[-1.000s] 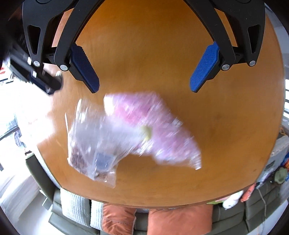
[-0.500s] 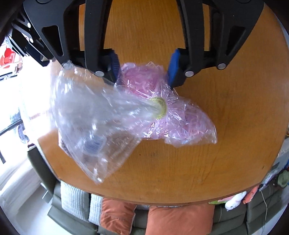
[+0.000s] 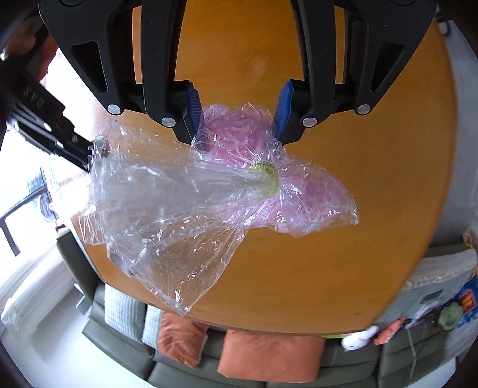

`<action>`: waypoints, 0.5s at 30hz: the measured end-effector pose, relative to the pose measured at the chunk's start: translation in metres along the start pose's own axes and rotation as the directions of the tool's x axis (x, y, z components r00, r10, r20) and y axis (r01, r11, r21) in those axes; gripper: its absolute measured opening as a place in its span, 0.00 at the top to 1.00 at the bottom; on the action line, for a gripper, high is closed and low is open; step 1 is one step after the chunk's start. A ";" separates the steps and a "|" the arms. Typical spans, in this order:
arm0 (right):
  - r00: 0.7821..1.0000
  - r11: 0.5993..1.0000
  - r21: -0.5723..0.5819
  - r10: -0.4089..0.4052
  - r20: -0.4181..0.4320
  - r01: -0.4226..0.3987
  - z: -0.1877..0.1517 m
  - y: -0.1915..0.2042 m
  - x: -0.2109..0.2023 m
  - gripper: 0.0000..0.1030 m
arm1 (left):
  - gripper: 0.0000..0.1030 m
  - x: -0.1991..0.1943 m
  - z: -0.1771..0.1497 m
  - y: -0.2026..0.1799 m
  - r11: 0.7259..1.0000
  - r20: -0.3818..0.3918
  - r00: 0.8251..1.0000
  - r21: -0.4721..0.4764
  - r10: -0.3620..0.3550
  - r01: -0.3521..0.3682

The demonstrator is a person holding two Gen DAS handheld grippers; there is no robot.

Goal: Collect trash
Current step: 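Carry the tape roll and pink bag over the black bin and release both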

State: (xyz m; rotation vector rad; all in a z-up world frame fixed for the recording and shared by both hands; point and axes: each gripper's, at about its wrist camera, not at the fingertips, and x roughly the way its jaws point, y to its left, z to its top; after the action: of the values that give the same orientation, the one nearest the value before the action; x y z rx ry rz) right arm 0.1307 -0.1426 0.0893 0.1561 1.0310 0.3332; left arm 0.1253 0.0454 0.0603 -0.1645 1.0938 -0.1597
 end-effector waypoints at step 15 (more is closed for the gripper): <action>0.990 0.959 -0.251 0.123 -0.066 -0.136 -0.018 0.206 0.034 0.75 | 0.61 -0.106 -0.086 0.179 0.971 0.069 0.990 -0.215 0.124 -0.106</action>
State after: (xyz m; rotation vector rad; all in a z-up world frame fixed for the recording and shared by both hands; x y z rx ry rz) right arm 0.0903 0.0619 0.1099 -0.0168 1.0196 0.5881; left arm 0.0092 0.2381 0.0760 -0.2945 1.0338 0.0674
